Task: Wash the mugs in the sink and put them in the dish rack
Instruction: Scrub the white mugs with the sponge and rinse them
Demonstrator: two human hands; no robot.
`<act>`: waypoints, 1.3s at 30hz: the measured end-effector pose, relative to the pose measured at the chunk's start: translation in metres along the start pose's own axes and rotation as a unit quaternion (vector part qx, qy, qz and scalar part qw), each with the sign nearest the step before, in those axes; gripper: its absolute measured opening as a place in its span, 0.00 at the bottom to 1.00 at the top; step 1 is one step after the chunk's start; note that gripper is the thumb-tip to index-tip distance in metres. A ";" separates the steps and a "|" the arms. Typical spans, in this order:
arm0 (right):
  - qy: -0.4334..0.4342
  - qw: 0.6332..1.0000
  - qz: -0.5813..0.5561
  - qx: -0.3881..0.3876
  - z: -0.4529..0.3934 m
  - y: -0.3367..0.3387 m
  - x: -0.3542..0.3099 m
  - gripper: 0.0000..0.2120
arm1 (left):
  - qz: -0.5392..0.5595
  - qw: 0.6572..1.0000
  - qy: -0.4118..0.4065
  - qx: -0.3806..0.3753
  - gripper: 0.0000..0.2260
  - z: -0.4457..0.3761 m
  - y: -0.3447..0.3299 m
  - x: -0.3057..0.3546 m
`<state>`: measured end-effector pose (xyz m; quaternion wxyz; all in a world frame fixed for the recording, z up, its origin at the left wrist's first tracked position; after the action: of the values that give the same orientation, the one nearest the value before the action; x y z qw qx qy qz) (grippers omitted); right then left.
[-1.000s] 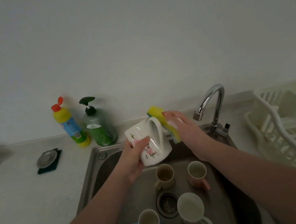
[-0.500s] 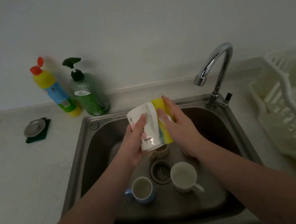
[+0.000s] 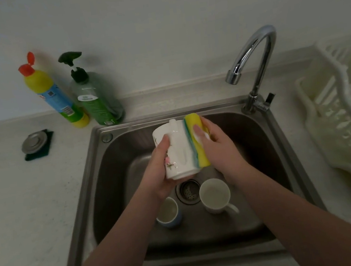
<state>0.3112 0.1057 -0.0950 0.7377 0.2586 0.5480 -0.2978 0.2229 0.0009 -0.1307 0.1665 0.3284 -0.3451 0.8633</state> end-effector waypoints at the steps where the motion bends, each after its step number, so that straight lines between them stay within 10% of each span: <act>1: -0.014 1.000 -0.020 -0.001 0.002 0.001 0.002 0.21 | 0.001 1.000 0.006 0.000 0.30 0.002 -0.001 -0.002; 10: 0.063 0.992 0.106 0.010 0.018 0.002 -0.001 0.26 | -0.025 1.000 0.006 0.014 0.29 0.010 -0.010 -0.008; 20: -0.131 0.989 -0.062 0.003 0.012 0.027 0.026 0.24 | -0.045 0.999 0.000 -0.004 0.26 0.011 -0.021 -0.009; 39: 0.077 0.991 0.105 0.044 0.011 0.021 0.000 0.25 | -0.141 0.982 -0.118 0.033 0.33 0.018 -0.035 -0.003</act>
<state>0.3335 0.1126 -0.0909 0.7087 0.3687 0.5592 -0.2217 0.2506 0.0126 -0.1059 0.2341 0.4789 -0.2841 0.7970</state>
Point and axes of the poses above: each hand's wrist, its own z-axis away from the middle knuckle, its own y-axis out of the back of the hand, x = y × z, the point moved 3 cm from there along -z, towards the middle knuckle
